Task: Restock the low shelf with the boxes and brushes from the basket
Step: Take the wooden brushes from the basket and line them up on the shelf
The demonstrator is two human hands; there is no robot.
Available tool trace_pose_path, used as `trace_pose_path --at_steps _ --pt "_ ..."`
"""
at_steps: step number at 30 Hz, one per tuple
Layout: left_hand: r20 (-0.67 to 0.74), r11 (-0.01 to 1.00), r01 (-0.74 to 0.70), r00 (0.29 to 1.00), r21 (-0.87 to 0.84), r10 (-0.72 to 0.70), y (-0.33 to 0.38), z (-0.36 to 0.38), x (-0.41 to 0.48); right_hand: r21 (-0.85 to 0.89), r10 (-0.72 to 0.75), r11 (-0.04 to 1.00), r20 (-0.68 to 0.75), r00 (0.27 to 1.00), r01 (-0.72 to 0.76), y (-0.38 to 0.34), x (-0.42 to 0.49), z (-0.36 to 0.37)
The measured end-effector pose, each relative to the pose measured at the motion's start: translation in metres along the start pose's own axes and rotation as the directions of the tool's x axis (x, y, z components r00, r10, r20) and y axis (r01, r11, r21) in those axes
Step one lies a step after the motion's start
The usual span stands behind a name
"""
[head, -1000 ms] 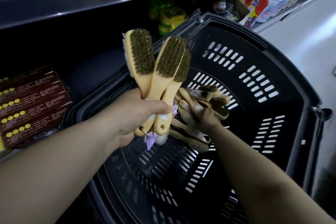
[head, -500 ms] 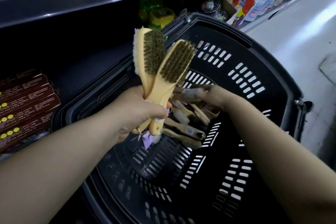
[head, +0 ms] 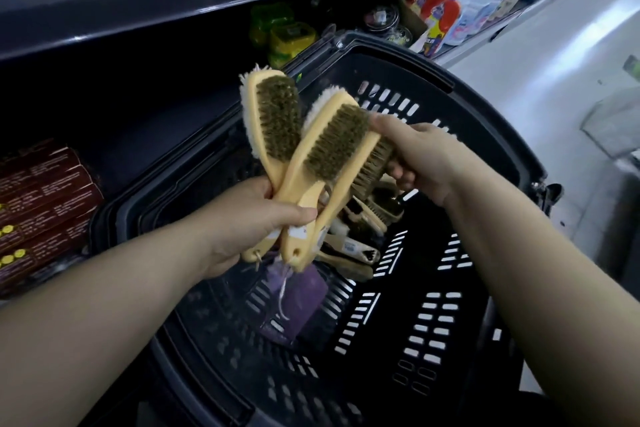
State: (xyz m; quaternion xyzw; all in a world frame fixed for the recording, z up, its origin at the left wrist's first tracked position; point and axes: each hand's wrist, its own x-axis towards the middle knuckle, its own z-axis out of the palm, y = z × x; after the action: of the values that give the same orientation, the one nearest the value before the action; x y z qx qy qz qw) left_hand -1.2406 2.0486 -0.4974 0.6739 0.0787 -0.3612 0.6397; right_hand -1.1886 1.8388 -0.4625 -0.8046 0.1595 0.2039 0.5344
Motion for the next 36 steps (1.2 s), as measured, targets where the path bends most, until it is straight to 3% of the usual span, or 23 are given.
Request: trace_pose_path --at_steps 7,13,18,21,23,26,28,32,36 --pt "-0.035 0.998 -0.003 0.999 0.059 0.005 -0.002 0.000 0.004 -0.024 0.057 0.998 -0.045 0.997 -0.058 0.006 0.007 0.008" --pt "-0.020 0.999 0.029 0.999 0.029 -0.029 -0.007 0.004 0.006 -0.006 0.097 0.995 0.016 0.995 -0.097 0.004 0.005 0.006" --pt "-0.092 0.997 -0.026 0.995 0.072 0.033 -0.012 0.010 0.007 0.086 0.102 0.991 0.036 0.994 -0.104 0.000 0.005 0.010" --pt "-0.141 0.998 -0.029 0.989 0.049 0.035 -0.016 0.012 0.008 0.009 0.050 0.999 0.059 0.997 -0.051 0.001 0.007 0.024" --pt "-0.188 0.999 -0.037 0.981 -0.005 0.035 -0.016 0.009 0.010 0.065 0.090 0.993 0.111 0.990 -0.098 0.005 0.004 0.042" --pt "-0.231 0.994 -0.050 0.973 -0.099 0.026 -0.016 0.003 0.013 0.285 0.151 0.937 0.193 0.970 -0.203 0.013 0.001 0.060" --pt "-0.201 0.985 -0.036 0.980 -0.171 0.001 -0.016 0.003 0.012 0.441 0.097 0.869 0.296 0.950 -0.226 0.016 0.001 0.054" --pt "-0.100 0.950 -0.016 0.995 -0.311 -0.016 -0.009 0.005 0.010 0.617 -0.214 0.772 0.476 0.853 -0.151 0.014 -0.012 0.028" --pt "-0.070 0.949 -0.039 0.997 -0.314 0.018 -0.002 0.008 0.004 0.390 -0.365 0.899 0.420 0.831 0.197 0.022 -0.020 0.035"
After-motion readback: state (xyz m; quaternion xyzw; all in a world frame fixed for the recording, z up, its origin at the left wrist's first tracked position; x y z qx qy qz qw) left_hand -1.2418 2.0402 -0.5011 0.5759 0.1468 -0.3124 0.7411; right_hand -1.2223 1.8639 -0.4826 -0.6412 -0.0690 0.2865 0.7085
